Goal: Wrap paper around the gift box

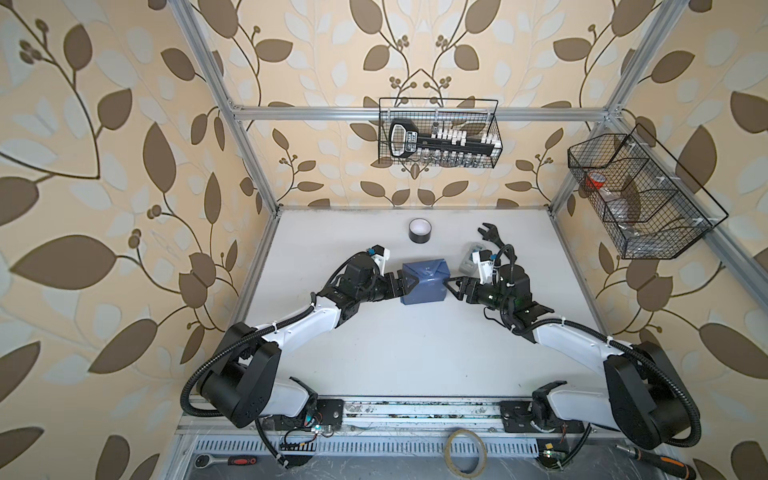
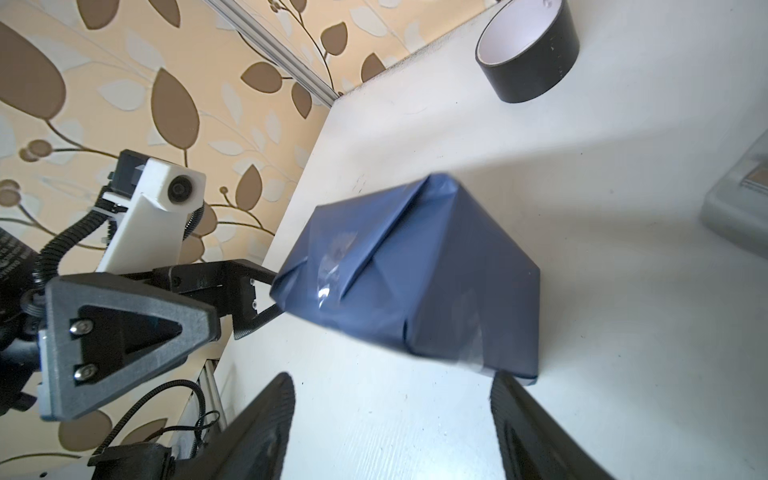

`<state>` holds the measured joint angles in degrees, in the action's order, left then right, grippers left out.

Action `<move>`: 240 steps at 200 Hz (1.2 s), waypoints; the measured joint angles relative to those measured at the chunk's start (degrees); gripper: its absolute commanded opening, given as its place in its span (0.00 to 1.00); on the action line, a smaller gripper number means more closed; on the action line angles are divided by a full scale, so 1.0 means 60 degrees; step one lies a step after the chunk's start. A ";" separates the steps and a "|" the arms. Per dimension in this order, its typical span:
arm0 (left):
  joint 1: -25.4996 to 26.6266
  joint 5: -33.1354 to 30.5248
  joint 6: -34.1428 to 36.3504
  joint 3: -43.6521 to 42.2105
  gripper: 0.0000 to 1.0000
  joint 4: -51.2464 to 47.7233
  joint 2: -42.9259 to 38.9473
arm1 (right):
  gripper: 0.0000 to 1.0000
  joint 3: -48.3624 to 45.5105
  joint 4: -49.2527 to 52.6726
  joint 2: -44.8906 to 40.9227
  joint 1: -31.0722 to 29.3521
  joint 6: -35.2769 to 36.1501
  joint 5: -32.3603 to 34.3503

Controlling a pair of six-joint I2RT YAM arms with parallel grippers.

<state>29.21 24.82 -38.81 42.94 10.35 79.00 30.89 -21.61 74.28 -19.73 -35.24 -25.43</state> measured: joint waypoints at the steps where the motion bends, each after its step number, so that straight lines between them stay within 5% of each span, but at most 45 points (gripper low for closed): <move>1: 0.0000 -0.0004 0.0025 0.0018 0.93 -0.0036 0.0015 | 0.75 0.0007 0.0004 0.0011 -0.0007 0.0007 0.0004; 62: 0.0000 -0.0765 0.1326 0.0499 0.94 -0.1144 -0.0025 | 0.75 0.0656 0.0918 0.0324 0.0102 0.0856 0.0470; 127: 0.0714 -0.1377 0.2932 -0.1118 0.94 -0.0255 -0.0831 | 0.75 -0.0080 0.1198 -0.0980 -0.0707 0.1807 0.1617; 240: 0.0805 -0.3005 0.4022 0.0612 0.94 0.0011 0.1585 | 0.68 0.1024 0.0984 0.0943 -0.0801 0.1821 0.2557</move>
<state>34.04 6.79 -14.68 46.61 10.41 88.51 37.04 -15.70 79.94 -24.53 -24.32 -10.09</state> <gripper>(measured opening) 0.934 0.681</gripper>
